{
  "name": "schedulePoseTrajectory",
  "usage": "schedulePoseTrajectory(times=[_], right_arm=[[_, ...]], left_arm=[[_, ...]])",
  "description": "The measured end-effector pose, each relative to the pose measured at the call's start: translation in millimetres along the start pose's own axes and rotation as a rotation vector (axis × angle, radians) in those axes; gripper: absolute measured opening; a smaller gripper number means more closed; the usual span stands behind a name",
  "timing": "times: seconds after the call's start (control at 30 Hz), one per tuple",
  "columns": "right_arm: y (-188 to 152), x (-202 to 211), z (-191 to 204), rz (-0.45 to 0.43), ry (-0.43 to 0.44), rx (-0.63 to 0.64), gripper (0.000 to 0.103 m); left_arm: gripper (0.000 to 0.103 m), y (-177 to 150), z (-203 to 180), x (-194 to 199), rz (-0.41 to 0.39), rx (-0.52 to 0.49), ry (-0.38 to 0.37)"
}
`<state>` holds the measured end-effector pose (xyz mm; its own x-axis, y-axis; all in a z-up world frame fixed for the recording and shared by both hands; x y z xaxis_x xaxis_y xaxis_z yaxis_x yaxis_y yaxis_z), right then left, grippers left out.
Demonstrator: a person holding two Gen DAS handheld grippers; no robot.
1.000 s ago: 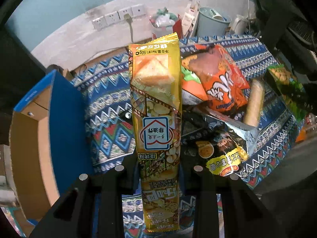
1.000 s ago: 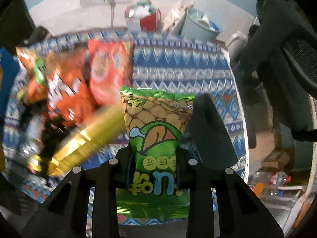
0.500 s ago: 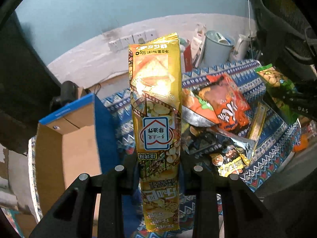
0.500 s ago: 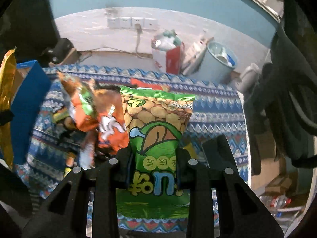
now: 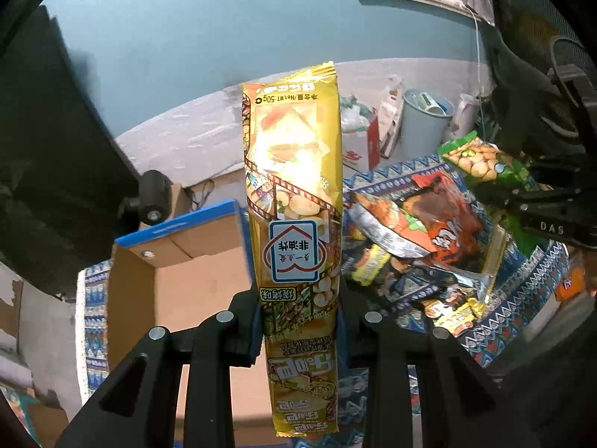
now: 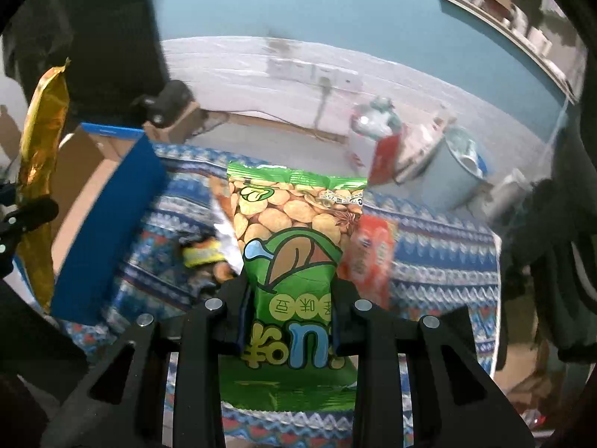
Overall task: Organize snacks
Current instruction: 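Carry both bags over the cardboard box and release them inside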
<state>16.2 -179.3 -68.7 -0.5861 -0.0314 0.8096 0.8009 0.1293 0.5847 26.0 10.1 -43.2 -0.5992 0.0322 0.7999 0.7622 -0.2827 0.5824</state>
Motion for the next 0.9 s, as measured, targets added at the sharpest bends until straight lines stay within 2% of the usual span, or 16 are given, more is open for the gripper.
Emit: schedulePoseTrajectory(times=[0.33, 0.9], right_arm=[[32, -13, 68, 0.01, 0.089, 0.077, 0.029], [79, -43, 188, 0.032, 0.207, 0.187, 0.029]], left_arm=[[0.031, -11, 50, -2, 0.004, 0.082, 0.034], [0.031, -55, 132, -32, 0.092, 0.218, 0.074]])
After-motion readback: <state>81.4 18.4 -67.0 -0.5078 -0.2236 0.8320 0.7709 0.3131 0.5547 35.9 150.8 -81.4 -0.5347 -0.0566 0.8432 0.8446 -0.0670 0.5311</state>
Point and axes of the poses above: each gripper's, at about its wrist camera, not at the fingertips, and x roughly against the way its jaws point, z to its left, y to its top, the point moved 2 cm from there along -x, roughly the way its jaws point, and after that the axes turned 2 degrees about y, right-handed, at the moved point
